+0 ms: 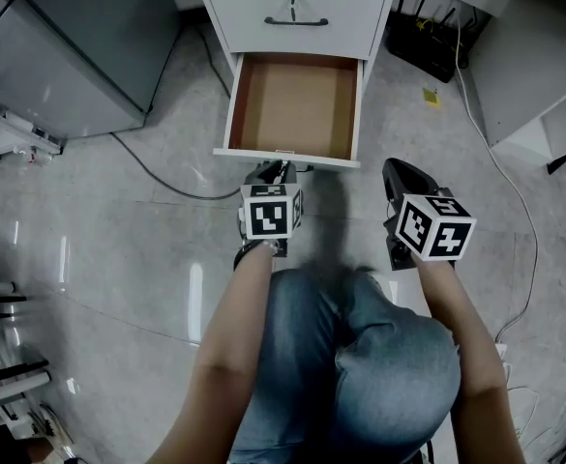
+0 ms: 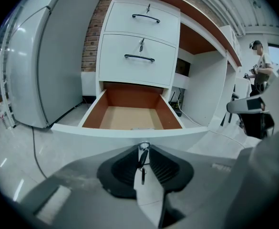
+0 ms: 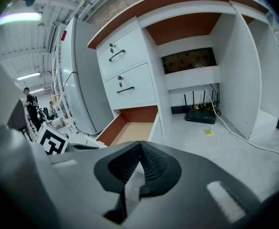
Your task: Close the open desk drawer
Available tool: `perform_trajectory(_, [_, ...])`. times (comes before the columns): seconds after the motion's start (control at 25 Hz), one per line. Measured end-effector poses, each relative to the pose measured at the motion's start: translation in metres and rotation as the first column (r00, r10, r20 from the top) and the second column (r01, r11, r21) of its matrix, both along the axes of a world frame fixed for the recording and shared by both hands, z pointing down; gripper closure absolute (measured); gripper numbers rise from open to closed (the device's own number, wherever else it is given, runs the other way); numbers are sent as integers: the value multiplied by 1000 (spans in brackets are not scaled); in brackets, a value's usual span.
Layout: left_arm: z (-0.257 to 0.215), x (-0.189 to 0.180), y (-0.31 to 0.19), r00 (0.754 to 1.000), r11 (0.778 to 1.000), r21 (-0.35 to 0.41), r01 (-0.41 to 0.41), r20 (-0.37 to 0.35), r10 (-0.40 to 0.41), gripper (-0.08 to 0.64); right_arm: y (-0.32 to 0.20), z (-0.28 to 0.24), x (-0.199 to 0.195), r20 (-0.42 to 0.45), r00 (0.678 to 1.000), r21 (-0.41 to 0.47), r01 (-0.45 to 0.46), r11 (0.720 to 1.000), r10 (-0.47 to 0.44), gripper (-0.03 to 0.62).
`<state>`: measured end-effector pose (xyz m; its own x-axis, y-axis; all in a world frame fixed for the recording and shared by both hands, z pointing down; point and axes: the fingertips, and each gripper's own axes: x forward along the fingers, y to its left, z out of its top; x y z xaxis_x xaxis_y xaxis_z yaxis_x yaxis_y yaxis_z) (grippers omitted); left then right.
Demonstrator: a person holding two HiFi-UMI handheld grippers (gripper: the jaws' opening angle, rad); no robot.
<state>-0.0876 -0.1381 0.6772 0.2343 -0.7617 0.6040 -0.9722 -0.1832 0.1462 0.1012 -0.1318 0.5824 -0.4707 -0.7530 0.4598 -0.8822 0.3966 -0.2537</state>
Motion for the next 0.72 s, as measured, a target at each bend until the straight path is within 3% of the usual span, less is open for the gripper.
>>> perform_trajectory(0.72, [-38,0,-18,1000,992,126,9,9,-10,480,-4,-2,-2,21,1000,-7,-2,1000,2,594])
